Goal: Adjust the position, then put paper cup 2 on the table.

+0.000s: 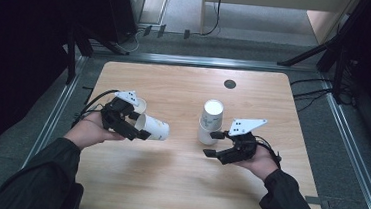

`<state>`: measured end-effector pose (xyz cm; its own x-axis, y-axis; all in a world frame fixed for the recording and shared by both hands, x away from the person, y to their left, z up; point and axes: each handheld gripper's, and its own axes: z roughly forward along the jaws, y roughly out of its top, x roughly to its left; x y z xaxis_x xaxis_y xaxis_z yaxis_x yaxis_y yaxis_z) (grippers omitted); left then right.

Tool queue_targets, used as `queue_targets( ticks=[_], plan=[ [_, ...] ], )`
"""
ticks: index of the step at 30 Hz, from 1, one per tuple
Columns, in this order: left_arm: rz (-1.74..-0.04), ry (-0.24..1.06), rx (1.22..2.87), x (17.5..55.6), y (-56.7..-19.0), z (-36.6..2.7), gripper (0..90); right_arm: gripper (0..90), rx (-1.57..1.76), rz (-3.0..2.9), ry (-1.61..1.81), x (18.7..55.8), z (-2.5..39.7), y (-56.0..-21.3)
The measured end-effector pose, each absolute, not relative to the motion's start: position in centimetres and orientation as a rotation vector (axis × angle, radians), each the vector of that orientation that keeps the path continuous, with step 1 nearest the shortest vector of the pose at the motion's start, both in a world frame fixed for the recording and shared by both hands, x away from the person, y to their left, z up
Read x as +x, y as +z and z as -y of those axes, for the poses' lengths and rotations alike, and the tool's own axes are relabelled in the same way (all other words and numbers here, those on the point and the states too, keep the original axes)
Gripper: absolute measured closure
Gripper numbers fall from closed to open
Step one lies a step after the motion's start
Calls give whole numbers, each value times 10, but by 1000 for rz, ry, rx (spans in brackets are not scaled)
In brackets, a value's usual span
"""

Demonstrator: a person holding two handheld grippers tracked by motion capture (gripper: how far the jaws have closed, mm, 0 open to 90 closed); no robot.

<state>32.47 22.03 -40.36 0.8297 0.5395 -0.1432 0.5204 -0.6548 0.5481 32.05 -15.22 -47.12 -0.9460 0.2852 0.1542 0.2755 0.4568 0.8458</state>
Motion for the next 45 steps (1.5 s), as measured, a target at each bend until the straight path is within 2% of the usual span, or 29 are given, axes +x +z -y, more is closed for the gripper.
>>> queue_targets(
  ticks=[9,23,27,30,37,45],
  plan=[
    [-834,65,2549,330,-398,-230,239,330,513,-2677,1549,321,151,-472],
    [-990,41,2645,340,-408,-256,239,331,521,-2686,1541,321,151,-473],
    [-1019,92,2682,342,-407,-262,238,330,520,-2686,1541,321,151,-473],
    [-1032,74,2701,343,-405,-266,238,330,516,-2683,1546,321,150,-473],
    [-1097,39,2763,350,-410,-267,238,330,513,-2687,1549,322,148,-473],
    [-1071,40,2855,354,-426,-253,237,330,512,-2687,1557,322,148,-472]
  ],
)
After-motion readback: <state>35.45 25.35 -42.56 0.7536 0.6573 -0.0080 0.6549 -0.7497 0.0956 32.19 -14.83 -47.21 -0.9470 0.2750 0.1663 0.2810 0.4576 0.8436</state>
